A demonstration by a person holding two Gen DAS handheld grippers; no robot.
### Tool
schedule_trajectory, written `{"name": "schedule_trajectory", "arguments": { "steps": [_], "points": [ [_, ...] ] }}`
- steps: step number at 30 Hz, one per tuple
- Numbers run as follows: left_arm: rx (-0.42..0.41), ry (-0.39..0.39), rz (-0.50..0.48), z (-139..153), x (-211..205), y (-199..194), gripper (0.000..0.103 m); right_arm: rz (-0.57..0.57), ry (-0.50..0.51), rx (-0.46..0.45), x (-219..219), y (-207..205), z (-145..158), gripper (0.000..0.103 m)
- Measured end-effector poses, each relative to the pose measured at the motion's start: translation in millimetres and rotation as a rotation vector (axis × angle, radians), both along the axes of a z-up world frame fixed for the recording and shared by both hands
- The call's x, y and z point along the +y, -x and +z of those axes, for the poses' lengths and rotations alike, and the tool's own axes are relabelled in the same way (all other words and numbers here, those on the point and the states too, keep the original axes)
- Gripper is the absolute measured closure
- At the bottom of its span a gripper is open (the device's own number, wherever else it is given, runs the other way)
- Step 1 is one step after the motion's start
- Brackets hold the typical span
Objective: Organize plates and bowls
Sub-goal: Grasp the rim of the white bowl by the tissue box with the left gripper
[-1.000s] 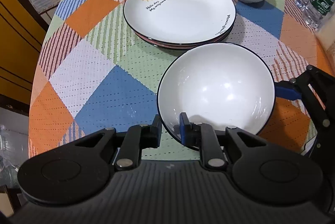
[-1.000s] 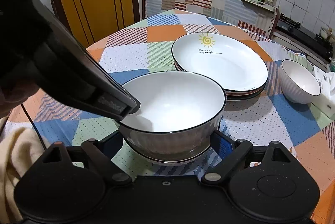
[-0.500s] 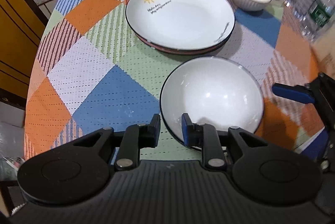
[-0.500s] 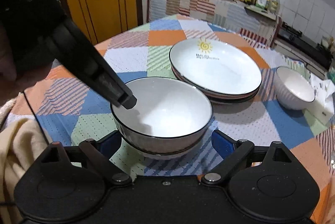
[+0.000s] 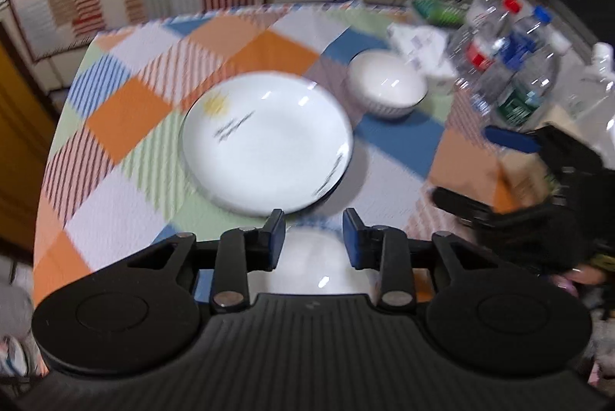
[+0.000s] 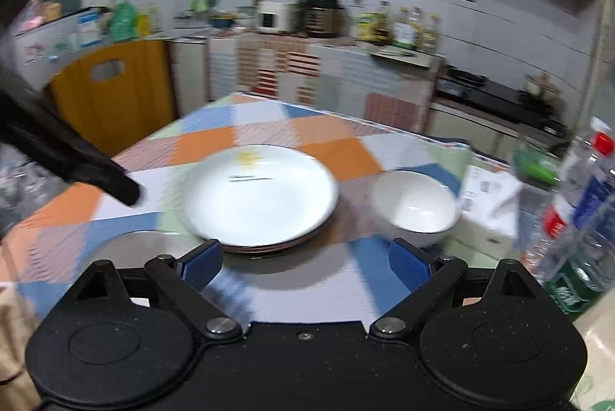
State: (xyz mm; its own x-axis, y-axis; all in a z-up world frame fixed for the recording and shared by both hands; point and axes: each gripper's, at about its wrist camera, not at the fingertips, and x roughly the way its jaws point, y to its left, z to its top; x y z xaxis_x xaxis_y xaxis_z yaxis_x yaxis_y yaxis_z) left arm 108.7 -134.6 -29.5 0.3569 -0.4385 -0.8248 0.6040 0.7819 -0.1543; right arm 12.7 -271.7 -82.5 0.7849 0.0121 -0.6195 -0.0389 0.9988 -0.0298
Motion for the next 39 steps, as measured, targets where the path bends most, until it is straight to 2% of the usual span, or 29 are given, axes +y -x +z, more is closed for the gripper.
{"name": "schedule_trajectory", "arguments": {
  "steps": [4, 7, 13, 17, 19, 22, 23, 25, 29, 34, 36, 38, 39],
  "points": [
    [-0.039, 0.029, -0.016, 3, -23, -10, 0.062, -0.093, 0.011, 0.014, -27, -20, -20, 0.007],
    [-0.067, 0.065, -0.011, -3, -44, -24, 0.062, -0.147, -0.035, 0.032, -47, -39, -42, 0.008],
    [-0.095, 0.113, -0.011, -28, -91, -55, 0.062, -0.235, -0.050, 0.025, -69, -71, -87, 0.008],
    [-0.105, 0.149, 0.000, -49, -118, -79, 0.051, -0.258, -0.085, 0.020, -77, -89, -104, 0.008],
    [-0.105, 0.155, 0.009, -62, -131, -92, 0.051, -0.249, -0.072, 0.033, -80, -99, -112, 0.008],
    [-0.112, 0.127, 0.032, -81, -152, -109, 0.051, -0.241, -0.034, 0.056, -83, -115, -122, 0.008],
    [-0.139, 0.084, 0.036, -87, -161, -112, 0.051, -0.244, -0.026, 0.067, -83, -119, -124, 0.008],
    [-0.177, 0.053, 0.038, -96, -171, -117, 0.051, -0.245, -0.016, 0.082, -86, -127, -127, 0.008],
    [-0.146, 0.048, 0.018, -109, -187, -128, 0.051, -0.234, -0.012, 0.092, -91, -137, -133, 0.008],
    [-0.119, 0.033, -0.005, -120, -199, -136, 0.058, -0.223, -0.030, 0.068, -98, -141, -134, 0.008],
    [-0.089, 0.040, 0.000, -125, -200, -140, 0.070, -0.223, -0.040, 0.054, -102, -143, -133, 0.008],
    [-0.038, 0.044, 0.007, -131, -199, -144, 0.092, -0.219, -0.048, 0.045, -104, -143, -133, 0.008],
    [-0.022, 0.039, 0.021, -133, -197, -146, 0.093, -0.217, -0.048, 0.039, -104, -143, -134, 0.008]
  ]
}}
